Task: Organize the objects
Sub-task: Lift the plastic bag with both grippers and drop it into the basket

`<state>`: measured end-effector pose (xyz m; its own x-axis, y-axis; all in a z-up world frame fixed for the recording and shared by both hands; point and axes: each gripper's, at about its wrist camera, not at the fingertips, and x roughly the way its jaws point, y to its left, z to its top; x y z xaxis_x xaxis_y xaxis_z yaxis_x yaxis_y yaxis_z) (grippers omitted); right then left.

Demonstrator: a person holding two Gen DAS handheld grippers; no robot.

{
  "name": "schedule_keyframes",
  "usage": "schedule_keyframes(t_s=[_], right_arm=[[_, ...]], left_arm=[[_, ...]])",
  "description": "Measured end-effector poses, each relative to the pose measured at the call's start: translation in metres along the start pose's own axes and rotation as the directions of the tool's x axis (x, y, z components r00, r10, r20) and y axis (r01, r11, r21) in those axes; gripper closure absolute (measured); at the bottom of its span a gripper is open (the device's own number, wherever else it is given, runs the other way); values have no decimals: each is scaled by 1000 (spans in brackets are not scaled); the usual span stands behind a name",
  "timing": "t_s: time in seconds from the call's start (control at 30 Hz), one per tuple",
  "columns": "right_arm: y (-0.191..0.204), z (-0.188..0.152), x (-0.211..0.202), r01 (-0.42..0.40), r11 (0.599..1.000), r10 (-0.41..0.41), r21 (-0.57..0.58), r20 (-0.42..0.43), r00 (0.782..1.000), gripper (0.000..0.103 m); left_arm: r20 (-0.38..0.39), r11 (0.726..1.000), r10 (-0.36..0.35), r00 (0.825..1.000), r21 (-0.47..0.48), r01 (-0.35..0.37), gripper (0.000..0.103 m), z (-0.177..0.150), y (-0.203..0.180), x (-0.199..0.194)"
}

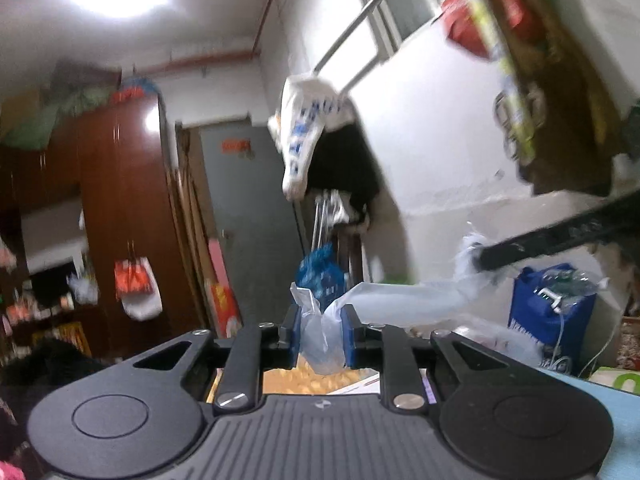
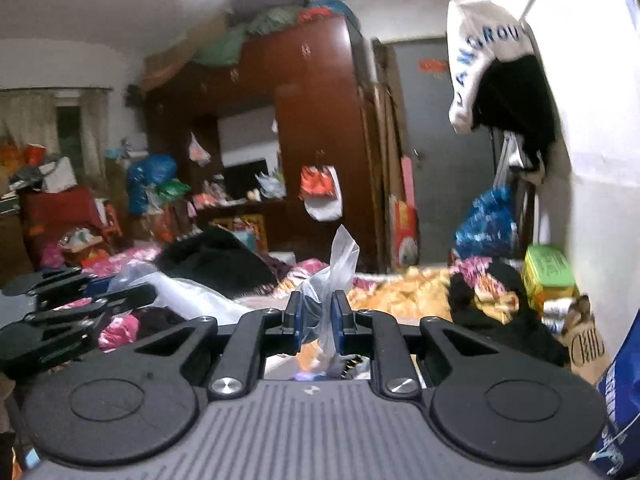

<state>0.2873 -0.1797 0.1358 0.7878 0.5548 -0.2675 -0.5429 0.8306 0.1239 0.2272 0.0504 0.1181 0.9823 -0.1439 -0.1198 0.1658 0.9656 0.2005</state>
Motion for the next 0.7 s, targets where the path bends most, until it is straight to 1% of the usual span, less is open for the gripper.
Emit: schedule_keyframes(t_s=[0.07,0.1,0.17,0.2,0.23,0.27,0.3,0.37,0.4,0.43,0.47,0.53,0.63,0.67,0.7], right_arm=[[-5,-7,12,7,1000,-7,8,-24,1000,86],[-6,-11,22,12,1000,-11,3,-36,999,86],[-7,-20,27,21,1000,-21,-2,-46,999,86],[-7,-25,33,34,999,-34,-7,-47,998,85],[-7,-27,31,47,999,-47,-9,-55,997,75],[-9,-31,28,58,998,-59,-15,-69,996,55],[-10,-34,26,78,997,-79,-20,-63,995,48],[-11,-32,6,100,995,-100,-23,-32,994,40],[-12,-31,0,86,996,-86,-14,-19,996,35],[-13,-31,-6,79,997,-79,-3,-10,997,18],[-14,-30,-11,85,996,-85,5,0,996,0],[-15,-28,-19,82,997,-82,2,20,996,0],[-14,-32,-35,40,999,-39,-5,65,997,0],[-14,-33,-37,33,999,-33,-3,69,997,0],[-13,-33,-35,30,1000,-30,2,53,998,0]], left_arm=[[-45,1000,4,999,-14,-4,79,-8,4,23],[-58,1000,10,998,-18,-11,79,-12,5,30],[-74,999,11,997,-35,-14,78,-18,9,36],[-76,999,15,997,-46,-19,69,-22,10,39],[-80,999,31,996,-42,-34,51,-26,12,40],[-112,997,60,992,-31,-64,39,-28,12,46],[-132,996,80,988,-30,-85,25,-29,13,49],[-91,995,82,992,-46,-87,25,-31,16,40],[-73,994,78,994,-66,-83,20,-30,19,33],[-61,993,73,996,-89,-78,13,-29,21,26],[-49,992,73,996,-103,-78,11,-27,22,19],[-19,989,69,997,-128,-71,2,-25,23,1],[31,981,46,998,-191,-40,0,-26,25,-20],[39,976,41,998,-215,-31,0,-27,27,-24],[41,973,41,998,-227,-30,0,-27,26,-23]])
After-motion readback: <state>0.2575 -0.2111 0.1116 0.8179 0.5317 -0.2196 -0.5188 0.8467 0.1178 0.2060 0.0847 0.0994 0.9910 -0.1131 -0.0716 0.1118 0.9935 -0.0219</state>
